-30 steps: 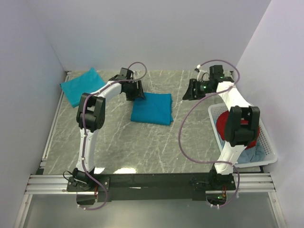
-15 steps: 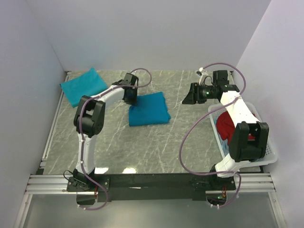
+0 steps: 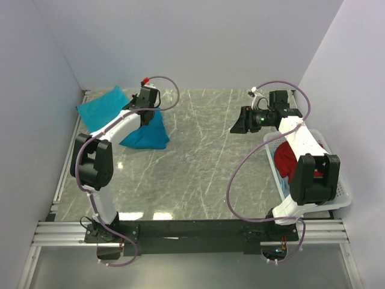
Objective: Fold and stack the t-shirts
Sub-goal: Neatly place the folded tshirt to the corner
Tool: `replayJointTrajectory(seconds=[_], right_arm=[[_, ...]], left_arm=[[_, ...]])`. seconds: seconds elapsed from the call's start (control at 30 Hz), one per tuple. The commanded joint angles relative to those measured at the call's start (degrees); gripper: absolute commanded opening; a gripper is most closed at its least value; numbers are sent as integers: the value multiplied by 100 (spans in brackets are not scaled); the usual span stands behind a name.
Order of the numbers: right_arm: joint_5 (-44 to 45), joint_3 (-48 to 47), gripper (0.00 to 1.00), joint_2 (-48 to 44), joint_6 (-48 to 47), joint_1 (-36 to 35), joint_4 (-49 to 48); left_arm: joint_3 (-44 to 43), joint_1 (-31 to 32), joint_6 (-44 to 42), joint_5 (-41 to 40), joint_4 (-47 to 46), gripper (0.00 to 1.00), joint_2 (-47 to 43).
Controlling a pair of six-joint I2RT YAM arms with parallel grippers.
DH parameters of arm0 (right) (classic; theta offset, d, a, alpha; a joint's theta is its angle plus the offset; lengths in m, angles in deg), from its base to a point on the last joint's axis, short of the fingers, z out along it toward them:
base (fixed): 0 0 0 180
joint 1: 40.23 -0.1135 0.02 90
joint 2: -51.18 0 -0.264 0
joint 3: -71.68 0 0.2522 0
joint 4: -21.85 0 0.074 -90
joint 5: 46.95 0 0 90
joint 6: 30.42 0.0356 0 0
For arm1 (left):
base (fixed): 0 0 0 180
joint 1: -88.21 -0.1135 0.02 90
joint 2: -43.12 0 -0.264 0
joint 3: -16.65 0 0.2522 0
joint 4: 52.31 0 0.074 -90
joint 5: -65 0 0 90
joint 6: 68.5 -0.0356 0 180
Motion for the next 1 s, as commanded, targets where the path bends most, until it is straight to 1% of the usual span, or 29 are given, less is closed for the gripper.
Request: replayJointTrajectory(seconds=[0.0, 0.17, 0.2, 0.3, 0.43, 0.63, 0.77, 0.97], right_arm=[[-176, 10, 62, -142, -179, -6, 19], [-290, -7, 62, -133, -259, -14, 133], [-316, -7, 62, -124, -267, -6, 125], [-378, -34, 62, -89, -311, -32, 203], [-378, -51, 62, -71, -355, -50, 230], [-343, -60, 62, -63, -426, -50, 283], [-360, -69, 62, -45, -452, -50, 300], [-378, -95, 62, 43, -514, -50, 371]], left_arm=[[-87, -179, -573, -467, -597, 0, -176], [-350, -267, -1012, -626, -1116, 0, -79], [-394, -276, -1135, -565, -1325, 0, -79], [-675, -311, -1250, -398, -1503, 0, 34], [-1605, -416, -1040, -144, -1258, 0, 420], [-2564, -698, -496, 182, -1055, 0, 913], [-2873, -874, -258, 454, -1082, 0, 1063], [-3242, -1067, 41, 631, -976, 0, 1266]])
